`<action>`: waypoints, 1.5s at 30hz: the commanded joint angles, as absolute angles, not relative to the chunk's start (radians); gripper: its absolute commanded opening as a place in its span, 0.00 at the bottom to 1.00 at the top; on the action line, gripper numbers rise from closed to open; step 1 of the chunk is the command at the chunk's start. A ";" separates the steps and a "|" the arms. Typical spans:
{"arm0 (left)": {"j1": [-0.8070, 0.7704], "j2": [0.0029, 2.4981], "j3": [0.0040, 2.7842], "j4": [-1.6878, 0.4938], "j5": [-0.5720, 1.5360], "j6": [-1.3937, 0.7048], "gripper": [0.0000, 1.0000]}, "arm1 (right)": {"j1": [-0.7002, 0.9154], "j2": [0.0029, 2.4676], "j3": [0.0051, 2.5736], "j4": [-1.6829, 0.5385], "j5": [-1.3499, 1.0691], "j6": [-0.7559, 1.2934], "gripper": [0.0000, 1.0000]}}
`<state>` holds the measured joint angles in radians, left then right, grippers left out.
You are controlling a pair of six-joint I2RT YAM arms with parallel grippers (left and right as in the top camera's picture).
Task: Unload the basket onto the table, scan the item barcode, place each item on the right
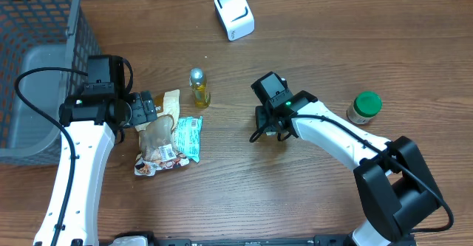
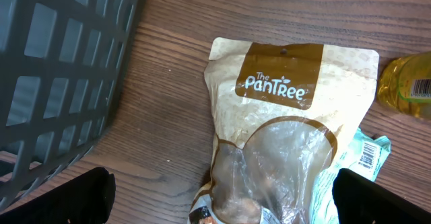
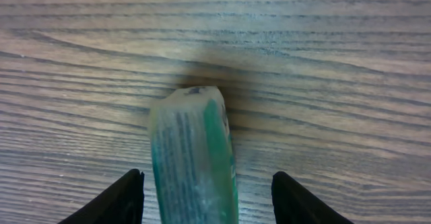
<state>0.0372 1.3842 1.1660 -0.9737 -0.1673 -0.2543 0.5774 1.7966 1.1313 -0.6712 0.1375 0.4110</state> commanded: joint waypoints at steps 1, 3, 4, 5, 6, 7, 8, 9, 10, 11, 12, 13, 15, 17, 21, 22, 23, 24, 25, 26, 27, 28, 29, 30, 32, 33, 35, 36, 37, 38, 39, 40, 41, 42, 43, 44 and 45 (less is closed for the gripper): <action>0.039 1.386 1.186 -0.974 -0.163 -0.239 0.99 | 0.575 1.802 1.119 -0.662 0.145 0.410 0.57; 0.039 1.386 1.186 -0.974 -0.163 -0.239 1.00 | 0.575 1.808 1.118 -0.654 0.143 0.394 0.58; 0.039 1.386 1.186 -0.974 -0.163 -0.239 0.99 | 0.575 1.812 1.118 -0.651 0.143 0.392 0.58; 0.039 1.386 1.186 -0.974 -0.164 -0.239 1.00 | 0.575 1.821 1.118 -0.647 0.140 0.392 0.57; 0.039 1.386 1.186 -0.974 -0.163 -0.239 0.99 | 0.575 1.826 1.118 -0.644 0.140 0.392 0.57; 0.039 1.386 1.186 -0.975 -0.163 -0.239 1.00 | 0.575 1.830 1.118 -0.643 0.140 0.392 0.56; 0.039 1.386 1.186 -0.975 -0.163 -0.239 1.00 | 0.575 1.831 1.118 -0.644 0.140 0.392 0.55; 0.039 1.386 1.186 -0.974 -0.163 -0.239 1.00 | 0.575 1.831 1.118 -0.643 0.140 0.392 0.53; 0.039 1.386 1.186 -0.975 -0.163 -0.239 0.99 | 0.575 1.831 1.118 -0.643 0.140 0.392 0.53; 0.039 1.386 1.186 -0.975 -0.163 -0.239 0.99 | 0.575 1.831 1.118 -0.643 0.140 0.392 0.52; 0.039 1.386 1.186 -0.974 -0.163 -0.239 1.00 | 0.575 1.831 1.118 -0.644 0.140 0.392 0.49; 0.039 1.386 1.186 -0.974 -0.163 -0.239 1.00 | 0.575 1.831 1.118 -0.644 0.140 0.392 0.46; 0.039 1.386 1.186 -0.974 -0.164 -0.239 1.00 | 0.575 1.831 1.118 -0.644 0.140 0.392 0.42; 0.039 1.386 1.186 -0.975 -0.164 -0.239 1.00 | 0.575 1.831 1.118 -0.644 0.139 0.392 0.43; 0.039 1.386 1.186 -0.975 -0.164 -0.239 0.99 | 0.575 1.831 1.118 -0.644 0.135 0.393 0.42; 0.039 1.386 1.186 -0.975 -0.163 -0.239 0.99 | 0.575 1.831 1.118 -0.644 0.132 0.394 0.41; 0.039 1.386 1.186 -0.974 -0.163 -0.239 1.00 | 0.575 1.831 1.118 -0.644 0.131 0.397 0.39; 0.039 1.386 1.186 -0.974 -0.163 -0.239 0.99 | 0.575 1.831 1.119 -0.643 0.129 0.397 0.36; 0.039 1.386 1.186 -0.974 -0.164 -0.239 1.00 | 0.575 1.831 1.119 -0.641 0.128 0.397 0.34; 0.039 1.386 1.186 -0.975 -0.164 -0.239 0.99 | 0.575 1.831 1.119 -0.640 0.125 0.397 0.33; 0.039 1.386 1.186 -0.975 -0.163 -0.239 0.99 | 0.575 1.831 1.119 -0.638 0.124 0.397 0.33; 0.039 1.386 1.186 -0.974 -0.163 -0.239 1.00 | 0.575 1.831 1.119 -0.636 0.120 0.397 0.33; 0.039 1.386 1.186 -0.975 -0.163 -0.239 1.00 | 0.575 1.831 1.119 -0.636 0.117 0.397 0.32; 0.039 1.386 1.186 -0.974 -0.163 -0.239 1.00 | 0.575 1.831 1.119 -0.636 0.117 0.397 0.31; 0.039 1.386 1.186 -0.975 -0.163 -0.239 1.00 | 0.575 1.831 1.119 -0.636 0.113 0.397 0.31; 0.039 1.386 1.186 -0.974 -0.163 -0.239 0.99 | 0.575 1.831 1.119 -0.636 0.113 0.397 0.30; 0.039 1.386 1.186 -0.975 -0.163 -0.239 1.00 | 0.575 1.831 1.119 -0.635 0.113 0.397 0.26; 0.039 1.386 1.186 -0.975 -0.163 -0.239 1.00 | 0.575 1.831 1.119 -0.634 0.113 0.397 0.25; 0.039 1.386 1.186 -0.974 -0.163 -0.239 1.00 | 0.575 1.831 1.119 -0.633 0.110 0.397 0.23; 0.039 1.386 1.186 -0.974 -0.164 -0.239 1.00 | 0.575 1.831 1.119 -0.632 0.110 0.397 0.21; 0.039 1.386 1.186 -0.974 -0.163 -0.239 0.99 | 0.575 1.831 1.119 -0.632 0.110 0.401 0.21; 0.039 1.386 1.186 -0.975 -0.163 -0.239 0.99 | 0.575 1.831 1.119 -0.633 0.111 0.417 0.19; 0.039 1.386 1.186 -0.974 -0.163 -0.239 1.00 | 0.574 1.831 1.119 -0.632 0.110 0.419 0.18; 0.039 1.386 1.186 -0.974 -0.163 -0.239 1.00 | 0.574 1.831 1.119 -0.632 0.110 0.422 0.17; 0.039 1.386 1.186 -0.974 -0.163 -0.239 1.00 | 0.574 1.831 1.120 -0.632 0.110 0.430 0.17; 0.039 1.386 1.186 -0.975 -0.164 -0.239 1.00 | 0.572 1.831 1.121 -0.632 0.111 0.445 0.16; 0.039 1.386 1.186 -0.975 -0.164 -0.239 1.00 | 0.570 1.831 1.121 -0.632 0.110 0.451 0.14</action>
<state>0.0372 1.3842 1.1660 -0.9737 -0.1673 -0.2543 0.5774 1.8229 1.1236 -0.6395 0.1112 0.4122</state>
